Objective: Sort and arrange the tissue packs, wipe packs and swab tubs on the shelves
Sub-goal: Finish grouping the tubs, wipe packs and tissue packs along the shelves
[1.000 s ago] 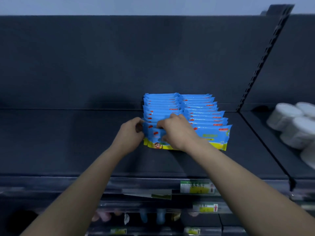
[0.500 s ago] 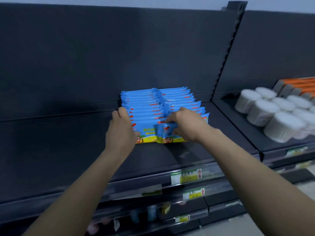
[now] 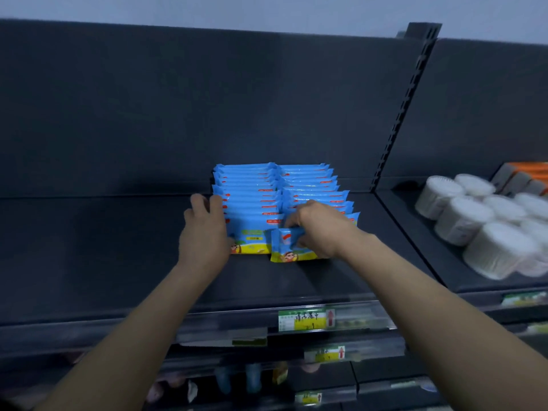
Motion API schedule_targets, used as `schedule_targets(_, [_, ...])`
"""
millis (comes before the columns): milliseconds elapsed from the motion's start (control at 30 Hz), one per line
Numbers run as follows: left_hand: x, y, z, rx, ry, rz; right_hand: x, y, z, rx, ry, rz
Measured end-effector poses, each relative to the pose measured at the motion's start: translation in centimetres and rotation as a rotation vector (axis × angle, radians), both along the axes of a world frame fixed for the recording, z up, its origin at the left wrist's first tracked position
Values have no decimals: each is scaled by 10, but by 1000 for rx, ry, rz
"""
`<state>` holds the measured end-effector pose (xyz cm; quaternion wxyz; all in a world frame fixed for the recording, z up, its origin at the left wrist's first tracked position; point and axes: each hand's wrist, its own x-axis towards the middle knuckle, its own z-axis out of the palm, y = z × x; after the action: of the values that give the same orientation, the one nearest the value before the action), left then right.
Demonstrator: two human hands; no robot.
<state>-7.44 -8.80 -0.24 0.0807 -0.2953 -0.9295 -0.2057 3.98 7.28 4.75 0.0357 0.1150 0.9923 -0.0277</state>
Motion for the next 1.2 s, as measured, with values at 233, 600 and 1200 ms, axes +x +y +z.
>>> schedule_targets(233, [10, 18, -2, -183, 96, 50, 14, 29, -12, 28, 8, -17])
schedule_targets(600, [10, 21, -10, -35, -55, 24, 10, 36, -25, 74, 183, 92])
schedule_targets(1200, [13, 21, -14, 79, -119, -6, 34, 53, -59, 418, 297, -131])
